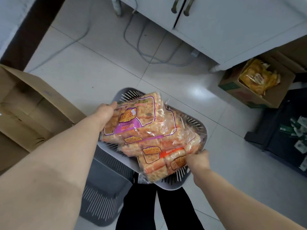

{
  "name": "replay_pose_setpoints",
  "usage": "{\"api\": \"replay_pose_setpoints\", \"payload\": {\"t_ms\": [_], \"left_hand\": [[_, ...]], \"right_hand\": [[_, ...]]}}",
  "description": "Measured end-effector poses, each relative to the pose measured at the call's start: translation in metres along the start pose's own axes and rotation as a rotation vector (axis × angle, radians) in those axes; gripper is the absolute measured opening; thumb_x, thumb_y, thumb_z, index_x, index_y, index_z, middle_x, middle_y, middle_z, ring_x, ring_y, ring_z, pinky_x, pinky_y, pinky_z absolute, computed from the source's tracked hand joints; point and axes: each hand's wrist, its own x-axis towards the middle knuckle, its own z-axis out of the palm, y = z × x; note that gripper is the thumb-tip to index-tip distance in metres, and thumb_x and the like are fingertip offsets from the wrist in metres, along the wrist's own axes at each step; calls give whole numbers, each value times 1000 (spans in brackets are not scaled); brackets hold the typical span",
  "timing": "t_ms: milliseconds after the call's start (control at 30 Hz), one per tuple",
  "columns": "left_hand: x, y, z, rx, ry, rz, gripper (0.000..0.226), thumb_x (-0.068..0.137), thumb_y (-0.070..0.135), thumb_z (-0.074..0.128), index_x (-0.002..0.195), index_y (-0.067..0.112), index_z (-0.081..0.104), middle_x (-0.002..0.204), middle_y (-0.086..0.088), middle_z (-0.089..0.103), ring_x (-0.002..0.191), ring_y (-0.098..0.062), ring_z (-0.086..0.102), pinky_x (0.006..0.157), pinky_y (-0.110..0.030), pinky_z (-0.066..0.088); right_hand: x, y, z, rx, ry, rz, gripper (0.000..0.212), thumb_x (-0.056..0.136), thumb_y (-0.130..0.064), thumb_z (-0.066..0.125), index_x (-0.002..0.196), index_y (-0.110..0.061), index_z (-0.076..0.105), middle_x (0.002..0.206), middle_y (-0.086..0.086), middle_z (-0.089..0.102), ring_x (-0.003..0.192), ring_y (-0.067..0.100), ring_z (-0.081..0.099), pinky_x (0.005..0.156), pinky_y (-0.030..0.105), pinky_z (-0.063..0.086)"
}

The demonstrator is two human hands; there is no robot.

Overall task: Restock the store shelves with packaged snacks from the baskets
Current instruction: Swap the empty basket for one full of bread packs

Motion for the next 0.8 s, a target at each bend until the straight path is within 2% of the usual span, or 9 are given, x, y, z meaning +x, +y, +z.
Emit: {"api": "replay_pose_setpoints", "payload": {"t_ms": [67, 167, 233, 300, 433, 500, 567, 700, 800], "left_hand": [[1, -2, -3, -21, -53, -52, 48, 100, 52, 42, 116, 11, 62, 92, -10, 73, 77, -29, 68, 65, -33, 54], [-3, 0, -11, -23, -77, -73, 53, 99, 57, 41, 107, 11, 66, 88, -11, 70, 76, -26, 66, 63, -29, 48], [2, 0, -11, -22, -88, -68, 63, 89, 67, 46, 115, 14, 67, 101, -12, 72, 89, -30, 69, 82, -35, 54], [32, -14, -11, 17, -78, -33, 80, 71, 81, 48, 120, 20, 65, 113, -12, 71, 99, -35, 69, 97, -49, 50], [85, -43, -12, 4, -36, -25, 100, 43, 97, 52, 116, 29, 67, 116, -8, 71, 102, -35, 68, 97, -52, 49], [94, -49, -15, -23, -4, -33, 94, 43, 94, 54, 110, 29, 68, 108, -8, 74, 96, -36, 71, 93, -51, 52], [102, -56, -17, -59, 46, -38, 102, 35, 97, 56, 113, 32, 65, 110, -7, 73, 97, -37, 70, 91, -54, 51], [91, -66, -19, -161, 72, -25, 107, 25, 98, 59, 111, 33, 64, 108, -3, 73, 96, -35, 70, 86, -56, 52], [51, -54, -26, -235, 116, 4, 104, 26, 96, 63, 109, 33, 65, 106, -2, 74, 97, -34, 70, 87, -55, 53]], "right_hand": [[-4, 0, 1, 11, -5, 9, 34, 90, -2, 48, 121, -11, 34, 88, 3, 48, 87, 24, 49, 78, 36, 41], [-9, -3, 4, 87, -19, 37, 38, 90, -2, 46, 126, -12, 38, 92, 4, 51, 79, 20, 51, 77, 37, 43], [-7, -6, 7, 127, -33, 68, 42, 92, -1, 43, 130, -15, 37, 90, 2, 51, 74, 15, 48, 77, 37, 43], [-2, -5, 10, 125, -35, 82, 46, 93, 0, 39, 135, -18, 33, 88, 1, 50, 73, 14, 47, 76, 36, 43], [4, -1, 11, 92, -44, 74, 47, 96, -8, 40, 139, -20, 24, 93, 2, 48, 78, 18, 47, 80, 39, 42], [6, 0, 7, 87, -50, 72, 48, 96, -7, 42, 140, -17, 24, 107, 7, 50, 89, 22, 46, 83, 41, 42], [8, 3, 0, 68, -69, 58, 47, 95, -4, 44, 138, -15, 28, 113, 10, 50, 93, 24, 46, 81, 41, 42], [1, 12, -19, 44, -146, 67, 44, 95, -2, 43, 133, -21, 28, 101, 2, 49, 95, 22, 46, 82, 39, 41], [-14, 15, -31, 97, -176, 15, 46, 97, -6, 44, 137, -21, 28, 108, 4, 49, 93, 20, 45, 81, 38, 38]]}}
